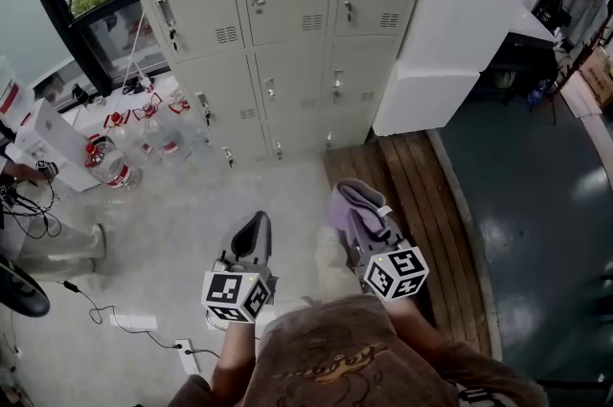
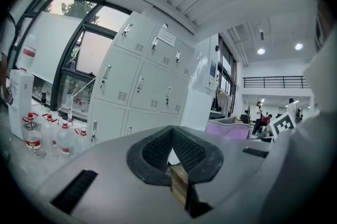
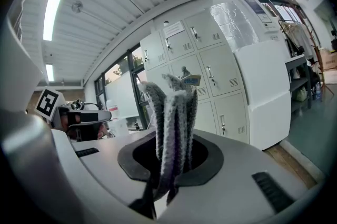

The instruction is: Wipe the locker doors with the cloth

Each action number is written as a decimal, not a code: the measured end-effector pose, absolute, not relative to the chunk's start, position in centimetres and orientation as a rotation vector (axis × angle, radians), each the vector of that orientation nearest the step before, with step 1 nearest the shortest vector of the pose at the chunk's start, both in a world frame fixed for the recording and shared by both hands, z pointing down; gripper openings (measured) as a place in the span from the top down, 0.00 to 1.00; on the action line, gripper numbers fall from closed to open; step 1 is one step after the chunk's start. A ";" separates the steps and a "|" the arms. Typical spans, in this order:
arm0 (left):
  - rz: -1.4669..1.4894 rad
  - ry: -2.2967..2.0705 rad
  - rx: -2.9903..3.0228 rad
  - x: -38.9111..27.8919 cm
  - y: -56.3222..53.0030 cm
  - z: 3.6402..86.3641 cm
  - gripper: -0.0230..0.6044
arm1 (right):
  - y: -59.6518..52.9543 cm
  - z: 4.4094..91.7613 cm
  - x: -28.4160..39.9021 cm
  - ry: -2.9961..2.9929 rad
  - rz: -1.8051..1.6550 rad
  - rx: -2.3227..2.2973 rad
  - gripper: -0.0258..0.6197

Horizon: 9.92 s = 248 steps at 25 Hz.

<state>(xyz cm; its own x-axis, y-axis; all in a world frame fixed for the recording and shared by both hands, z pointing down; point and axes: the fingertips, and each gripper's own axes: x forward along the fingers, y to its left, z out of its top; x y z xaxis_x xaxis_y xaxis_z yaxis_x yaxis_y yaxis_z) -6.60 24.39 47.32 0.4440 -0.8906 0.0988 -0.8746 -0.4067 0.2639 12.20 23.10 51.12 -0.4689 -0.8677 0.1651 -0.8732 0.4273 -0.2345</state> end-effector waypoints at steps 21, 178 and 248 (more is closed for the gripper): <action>-0.079 -1.572 2.387 -6.9 4.0 46.3 0.96 | 1.9 50.0 10.9 -2.706 0.436 1.517 0.87; -0.034 -1.525 2.308 -11.1 -14.0 47.3 0.96 | -33.9 55.2 -8.1 -1.939 -0.838 0.582 0.88; -0.038 -1.390 2.373 -7.6 -16.1 47.7 0.96 | -34.5 14.5 0.4 -1.695 -1.547 1.095 0.88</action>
<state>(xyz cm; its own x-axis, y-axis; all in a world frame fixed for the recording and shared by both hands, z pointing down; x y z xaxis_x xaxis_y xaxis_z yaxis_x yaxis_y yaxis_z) -7.56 -16.14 47.72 0.5081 -0.8443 0.1701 -0.8339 -0.4328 0.3424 0.43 -34.55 14.54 -0.4876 -0.8670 -0.1028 -0.1814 -0.0146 0.9833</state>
